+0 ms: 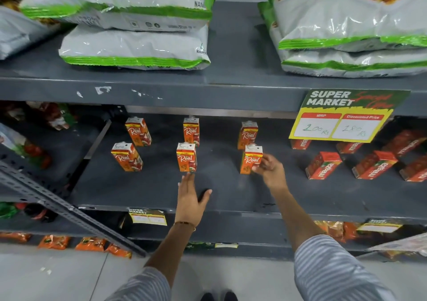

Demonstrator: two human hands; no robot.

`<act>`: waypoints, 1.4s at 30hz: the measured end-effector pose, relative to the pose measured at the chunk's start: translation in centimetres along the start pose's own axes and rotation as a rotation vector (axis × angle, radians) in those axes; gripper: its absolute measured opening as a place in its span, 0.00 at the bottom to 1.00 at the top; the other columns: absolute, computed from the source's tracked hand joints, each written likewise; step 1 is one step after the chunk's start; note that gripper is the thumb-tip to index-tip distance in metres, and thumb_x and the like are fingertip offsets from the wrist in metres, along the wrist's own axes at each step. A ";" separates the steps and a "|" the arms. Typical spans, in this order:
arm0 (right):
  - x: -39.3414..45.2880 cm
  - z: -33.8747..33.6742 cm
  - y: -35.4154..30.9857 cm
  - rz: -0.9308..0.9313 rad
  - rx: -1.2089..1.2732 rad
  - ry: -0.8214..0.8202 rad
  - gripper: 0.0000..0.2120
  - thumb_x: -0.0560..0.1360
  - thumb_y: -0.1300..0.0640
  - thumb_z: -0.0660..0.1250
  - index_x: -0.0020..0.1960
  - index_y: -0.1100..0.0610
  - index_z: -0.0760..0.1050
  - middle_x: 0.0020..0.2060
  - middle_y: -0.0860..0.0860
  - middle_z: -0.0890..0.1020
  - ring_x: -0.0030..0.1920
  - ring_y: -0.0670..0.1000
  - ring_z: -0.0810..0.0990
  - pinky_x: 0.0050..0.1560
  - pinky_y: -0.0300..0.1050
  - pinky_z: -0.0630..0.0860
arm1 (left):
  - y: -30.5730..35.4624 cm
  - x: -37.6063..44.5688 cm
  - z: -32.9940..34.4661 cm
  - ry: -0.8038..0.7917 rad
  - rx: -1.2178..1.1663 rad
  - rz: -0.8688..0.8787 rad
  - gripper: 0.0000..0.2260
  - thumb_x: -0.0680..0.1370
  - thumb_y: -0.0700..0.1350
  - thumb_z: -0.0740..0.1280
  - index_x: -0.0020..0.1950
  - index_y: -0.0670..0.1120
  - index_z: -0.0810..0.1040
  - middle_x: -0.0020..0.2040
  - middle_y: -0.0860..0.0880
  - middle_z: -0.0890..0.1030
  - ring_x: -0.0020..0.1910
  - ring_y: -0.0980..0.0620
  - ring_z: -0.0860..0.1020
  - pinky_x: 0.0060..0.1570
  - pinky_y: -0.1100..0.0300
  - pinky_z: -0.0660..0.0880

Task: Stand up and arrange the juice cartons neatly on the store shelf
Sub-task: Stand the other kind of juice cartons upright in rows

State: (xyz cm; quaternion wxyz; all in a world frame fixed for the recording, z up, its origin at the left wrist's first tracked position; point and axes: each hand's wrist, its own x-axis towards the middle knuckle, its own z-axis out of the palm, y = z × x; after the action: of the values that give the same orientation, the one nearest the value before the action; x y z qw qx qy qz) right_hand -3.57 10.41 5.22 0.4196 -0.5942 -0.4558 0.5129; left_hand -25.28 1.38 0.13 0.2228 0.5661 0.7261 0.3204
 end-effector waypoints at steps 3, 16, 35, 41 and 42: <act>-1.2 0.7 1.3 0.016 -0.136 0.034 0.27 0.66 0.67 0.74 0.62 0.58 0.71 0.56 0.54 0.81 0.58 0.54 0.78 0.61 0.48 0.73 | 0.4 1.2 -0.7 0.151 -0.161 -0.188 0.35 0.72 0.50 0.70 0.72 0.42 0.56 0.74 0.38 0.60 0.74 0.38 0.54 0.71 0.42 0.58; -1.4 4.8 1.2 0.060 -0.484 0.261 0.26 0.69 0.46 0.72 0.61 0.56 0.69 0.56 0.56 0.81 0.57 0.59 0.80 0.57 0.54 0.76 | 1.9 4.8 -1.5 0.311 -0.055 -0.437 0.30 0.65 0.52 0.76 0.60 0.41 0.71 0.59 0.40 0.77 0.61 0.40 0.72 0.50 0.42 0.75; -0.9 4.7 0.6 0.058 -0.653 0.257 0.27 0.68 0.42 0.71 0.60 0.55 0.69 0.55 0.56 0.80 0.56 0.58 0.79 0.55 0.55 0.77 | 2.8 4.9 -2.0 0.325 0.003 -0.452 0.24 0.66 0.52 0.75 0.55 0.39 0.74 0.56 0.40 0.78 0.59 0.40 0.73 0.45 0.44 0.75; -0.9 4.9 0.7 0.062 -0.648 0.266 0.27 0.67 0.42 0.71 0.60 0.56 0.69 0.54 0.56 0.81 0.55 0.58 0.80 0.54 0.54 0.77 | 2.7 4.9 -2.0 0.300 0.019 -0.452 0.25 0.67 0.53 0.74 0.57 0.40 0.73 0.58 0.40 0.78 0.61 0.41 0.72 0.48 0.43 0.75; -0.9 4.9 0.7 0.062 -0.649 0.269 0.27 0.67 0.43 0.71 0.60 0.56 0.69 0.54 0.56 0.81 0.55 0.58 0.80 0.54 0.54 0.77 | 2.6 4.8 -2.0 0.292 0.022 -0.445 0.26 0.67 0.52 0.74 0.58 0.40 0.72 0.59 0.40 0.77 0.61 0.41 0.72 0.48 0.43 0.75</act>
State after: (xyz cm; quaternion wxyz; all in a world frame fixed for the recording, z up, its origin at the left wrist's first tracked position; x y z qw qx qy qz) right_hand -8.41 9.52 4.17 0.2494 -0.7723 -0.5176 0.2711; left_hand -26.15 5.99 3.53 0.1745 0.3428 0.8605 0.3340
